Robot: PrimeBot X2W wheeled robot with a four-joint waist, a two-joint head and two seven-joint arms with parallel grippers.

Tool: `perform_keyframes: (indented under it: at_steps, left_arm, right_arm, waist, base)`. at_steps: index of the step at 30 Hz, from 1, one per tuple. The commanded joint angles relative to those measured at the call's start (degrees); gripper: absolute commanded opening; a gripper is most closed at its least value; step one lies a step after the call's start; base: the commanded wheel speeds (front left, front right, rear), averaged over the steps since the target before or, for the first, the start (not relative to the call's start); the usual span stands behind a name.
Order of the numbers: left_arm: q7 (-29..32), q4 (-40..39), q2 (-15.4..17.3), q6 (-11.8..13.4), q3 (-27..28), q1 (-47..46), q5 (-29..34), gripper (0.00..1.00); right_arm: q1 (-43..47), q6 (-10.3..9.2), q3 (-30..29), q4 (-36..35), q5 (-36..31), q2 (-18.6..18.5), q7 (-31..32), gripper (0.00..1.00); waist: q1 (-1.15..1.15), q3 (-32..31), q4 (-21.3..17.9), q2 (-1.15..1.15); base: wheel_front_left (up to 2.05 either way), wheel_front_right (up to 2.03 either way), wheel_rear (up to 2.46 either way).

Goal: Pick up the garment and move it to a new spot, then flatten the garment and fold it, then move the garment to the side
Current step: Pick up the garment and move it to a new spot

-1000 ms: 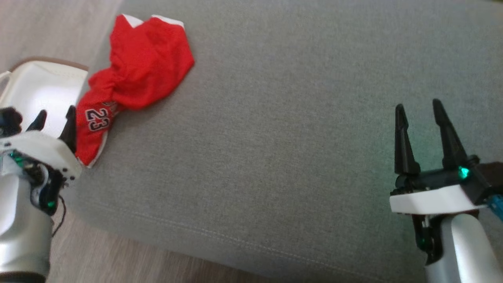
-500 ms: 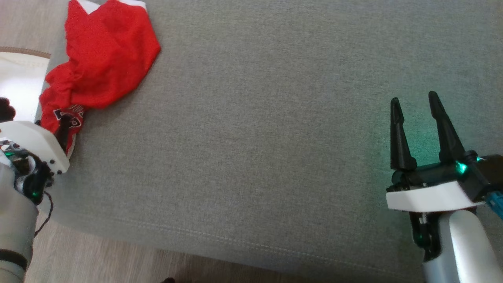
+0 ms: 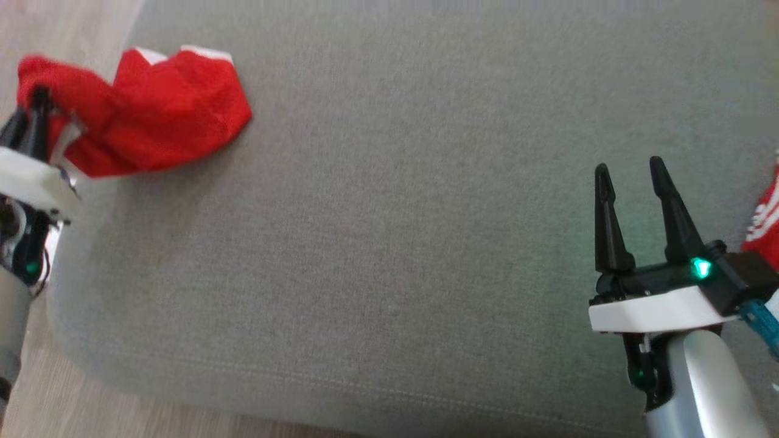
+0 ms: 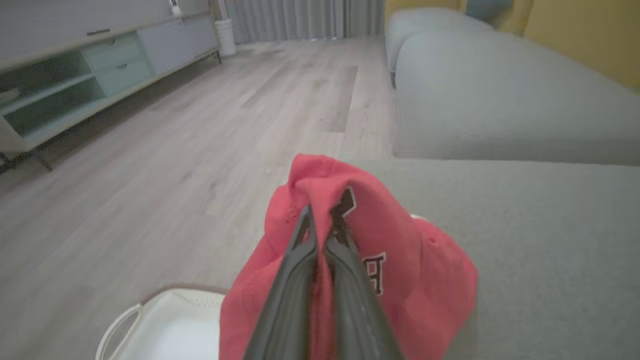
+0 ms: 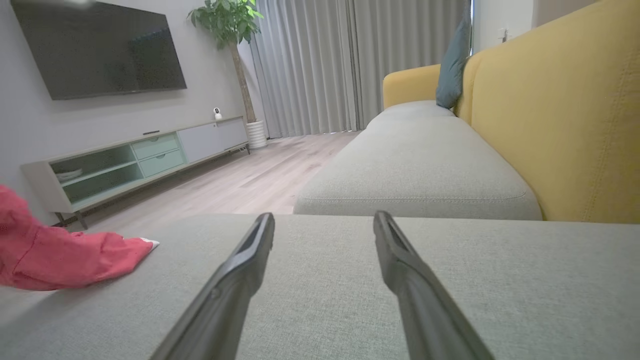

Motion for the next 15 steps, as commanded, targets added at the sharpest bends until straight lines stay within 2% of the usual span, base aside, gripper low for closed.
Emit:
perform_keyframes:
  at_steps: [1, 3, 8, 15]
  left_arm:
    - [-0.9, -3.3, 4.4, 0.3, 1.8, -3.1, 1.4, 0.00]
    - [-1.2, -10.3, 4.7, 1.9, 2.2, -2.5, 4.0, 0.00]
    - [-1.1, -20.6, 4.6, 4.3, 0.9, 1.0, 7.5, 0.00]
    - [4.0, -33.5, 2.3, 8.7, -1.2, 5.6, 7.7, 0.00]
  right_arm:
    - [0.1, -0.04, 1.6, -1.2, 0.8, -0.2, -0.7, 1.00]
    - [0.9, -0.04, 1.9, -0.1, 2.1, -0.2, -1.2, 1.00]
    - [1.9, -0.04, 2.5, 0.8, 3.7, -0.2, -1.6, 1.00]
    - [2.6, -0.04, 3.3, 0.3, 5.1, -0.2, -1.8, 1.00]
  waist:
    - [0.00, -3.8, -1.1, 0.00]
    - [0.00, -7.0, -2.3, 0.00]
    - [0.00, -11.2, -5.3, 0.00]
    - [0.00, -13.5, -11.2, 0.00]
  base:
    - [0.00, 0.00, 0.00]
    - [0.00, 0.00, 0.00]
    - [0.00, 0.00, 0.00]
    - [0.00, 0.00, 0.00]
